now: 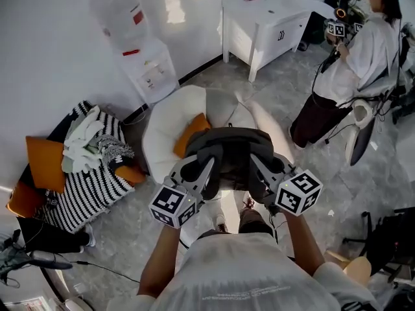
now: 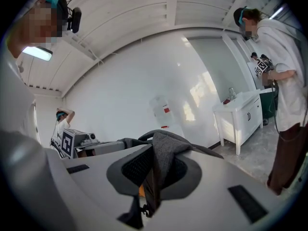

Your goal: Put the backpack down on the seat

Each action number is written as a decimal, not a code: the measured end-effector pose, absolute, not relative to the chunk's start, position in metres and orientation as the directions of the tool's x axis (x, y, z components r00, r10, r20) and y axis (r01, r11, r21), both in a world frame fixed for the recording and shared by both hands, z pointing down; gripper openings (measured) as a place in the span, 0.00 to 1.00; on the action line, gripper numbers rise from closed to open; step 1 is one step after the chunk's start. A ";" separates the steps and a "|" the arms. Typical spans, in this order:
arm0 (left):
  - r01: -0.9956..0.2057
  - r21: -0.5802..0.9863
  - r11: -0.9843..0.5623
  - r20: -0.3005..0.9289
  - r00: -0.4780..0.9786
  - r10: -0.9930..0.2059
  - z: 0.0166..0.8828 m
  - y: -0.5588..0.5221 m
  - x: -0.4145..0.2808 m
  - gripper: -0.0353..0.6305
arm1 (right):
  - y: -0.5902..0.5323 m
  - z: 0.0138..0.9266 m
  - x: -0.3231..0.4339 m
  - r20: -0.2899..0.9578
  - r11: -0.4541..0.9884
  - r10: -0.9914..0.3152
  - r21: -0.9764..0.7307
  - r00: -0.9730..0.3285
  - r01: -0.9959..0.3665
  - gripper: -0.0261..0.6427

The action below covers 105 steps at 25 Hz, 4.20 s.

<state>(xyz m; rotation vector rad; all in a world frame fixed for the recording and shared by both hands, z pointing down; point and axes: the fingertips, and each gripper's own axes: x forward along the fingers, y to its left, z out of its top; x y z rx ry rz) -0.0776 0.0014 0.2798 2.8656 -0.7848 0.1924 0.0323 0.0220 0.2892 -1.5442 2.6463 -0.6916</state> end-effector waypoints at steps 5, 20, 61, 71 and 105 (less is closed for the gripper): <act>-0.527 0.148 -0.837 0.185 0.846 -0.500 0.294 -0.013 -0.062 0.14 | 0.007 0.303 0.049 0.225 0.408 -0.829 -0.381 -0.512 -0.829 0.09; -0.605 0.236 -0.761 0.229 0.795 -0.561 0.340 -0.084 -0.026 0.15 | -0.071 0.348 0.087 0.286 0.461 -0.744 -0.434 -0.604 -0.774 0.09; -0.727 0.386 -0.568 0.397 0.686 -0.609 0.598 -0.276 -0.010 0.15 | -0.266 0.614 0.106 0.484 0.439 -0.534 -0.542 -0.693 -0.717 0.09; -0.727 0.436 -0.531 0.442 0.687 -0.577 0.662 -0.298 -0.009 0.15 | -0.284 0.675 0.109 0.536 0.405 -0.483 -0.565 -0.693 -0.719 0.09; -0.806 0.407 -0.429 0.500 0.590 -0.634 0.732 -0.367 -0.006 0.18 | -0.345 0.743 0.108 0.604 0.546 -0.427 -0.421 -0.673 -0.724 0.09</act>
